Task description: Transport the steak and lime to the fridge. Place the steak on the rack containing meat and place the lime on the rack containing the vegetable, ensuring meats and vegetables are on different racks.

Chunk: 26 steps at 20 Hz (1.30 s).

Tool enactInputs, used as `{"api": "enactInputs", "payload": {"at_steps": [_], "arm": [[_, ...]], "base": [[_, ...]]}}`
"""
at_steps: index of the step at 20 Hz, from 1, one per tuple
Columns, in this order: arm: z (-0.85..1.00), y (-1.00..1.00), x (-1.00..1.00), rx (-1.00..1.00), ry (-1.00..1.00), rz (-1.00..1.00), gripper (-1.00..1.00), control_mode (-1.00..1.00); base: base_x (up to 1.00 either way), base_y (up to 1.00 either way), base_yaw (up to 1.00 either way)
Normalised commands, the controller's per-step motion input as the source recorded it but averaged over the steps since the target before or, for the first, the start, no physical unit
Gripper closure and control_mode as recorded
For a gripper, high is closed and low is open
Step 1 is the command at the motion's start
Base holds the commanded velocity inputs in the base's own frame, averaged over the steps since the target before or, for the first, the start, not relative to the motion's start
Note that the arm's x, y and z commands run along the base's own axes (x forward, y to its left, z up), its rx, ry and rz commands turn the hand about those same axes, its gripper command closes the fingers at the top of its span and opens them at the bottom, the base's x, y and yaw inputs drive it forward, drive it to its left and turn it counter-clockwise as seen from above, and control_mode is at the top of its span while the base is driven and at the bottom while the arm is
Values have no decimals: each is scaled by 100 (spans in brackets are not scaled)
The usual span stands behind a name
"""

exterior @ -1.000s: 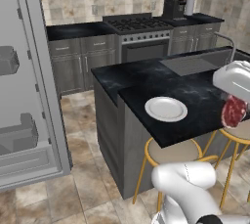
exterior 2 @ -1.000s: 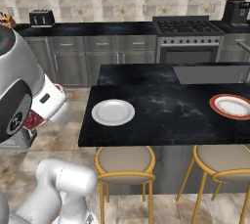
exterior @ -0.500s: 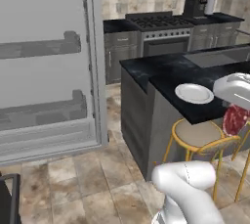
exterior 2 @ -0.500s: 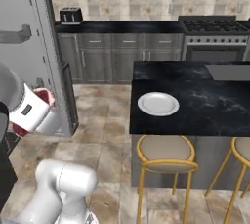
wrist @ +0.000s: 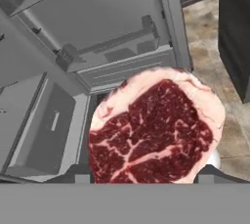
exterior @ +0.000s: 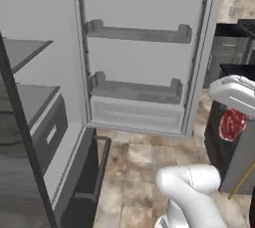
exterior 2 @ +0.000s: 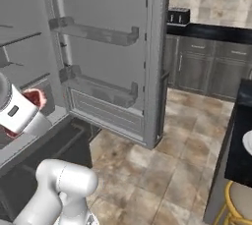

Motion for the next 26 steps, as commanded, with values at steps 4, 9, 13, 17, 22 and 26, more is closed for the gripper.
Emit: {"api": "enactInputs", "payload": {"at_steps": [4, 9, 13, 17, 22, 26], "arm": [[0, 0, 0, 0, 0, 0, 100, 100], [0, 0, 0, 0, 0, 0, 100, 100], [0, 0, 0, 0, 0, 0, 100, 100], [0, 0, 0, 0, 0, 0, 100, 100], [0, 0, 0, 0, 0, 0, 100, 100], [0, 0, 0, 0, 0, 0, 100, 100]], "base": [[29, 0, 85], [14, -32, 88], [44, -45, 74], [56, -61, 43], [68, -25, 25], [86, 93, 2]]}}
